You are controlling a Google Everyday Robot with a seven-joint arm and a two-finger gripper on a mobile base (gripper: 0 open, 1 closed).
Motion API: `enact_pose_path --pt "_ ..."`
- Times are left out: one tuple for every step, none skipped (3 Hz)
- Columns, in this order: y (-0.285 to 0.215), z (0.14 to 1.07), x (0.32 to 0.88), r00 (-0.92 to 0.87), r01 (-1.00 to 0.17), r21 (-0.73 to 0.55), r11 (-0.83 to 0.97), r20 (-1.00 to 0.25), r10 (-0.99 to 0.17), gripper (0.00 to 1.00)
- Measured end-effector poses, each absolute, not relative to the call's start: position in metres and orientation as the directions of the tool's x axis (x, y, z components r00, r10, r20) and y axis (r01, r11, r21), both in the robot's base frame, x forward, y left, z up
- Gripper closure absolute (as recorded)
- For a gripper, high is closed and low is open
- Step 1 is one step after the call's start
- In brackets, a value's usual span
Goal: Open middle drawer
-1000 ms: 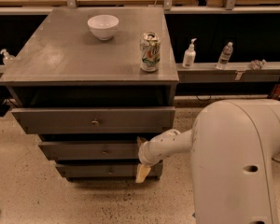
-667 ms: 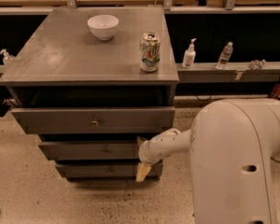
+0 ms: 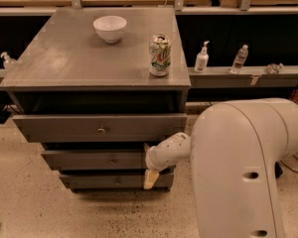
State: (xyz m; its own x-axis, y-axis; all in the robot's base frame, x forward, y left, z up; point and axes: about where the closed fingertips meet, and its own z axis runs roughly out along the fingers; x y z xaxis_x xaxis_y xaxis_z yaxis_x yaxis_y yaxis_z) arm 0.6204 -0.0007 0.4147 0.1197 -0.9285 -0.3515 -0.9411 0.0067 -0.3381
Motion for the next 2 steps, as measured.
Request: enact_pose_path --pt "-0.0011 0.4099 0.6245 0.119 -0.942 -0.335 -0.002 -0.330 -0.936 0.21" --pt "-0.0008 0.4018 0.6208 0.118 -0.950 -0.312 -0.014 -0.319 -0.940 0.52"
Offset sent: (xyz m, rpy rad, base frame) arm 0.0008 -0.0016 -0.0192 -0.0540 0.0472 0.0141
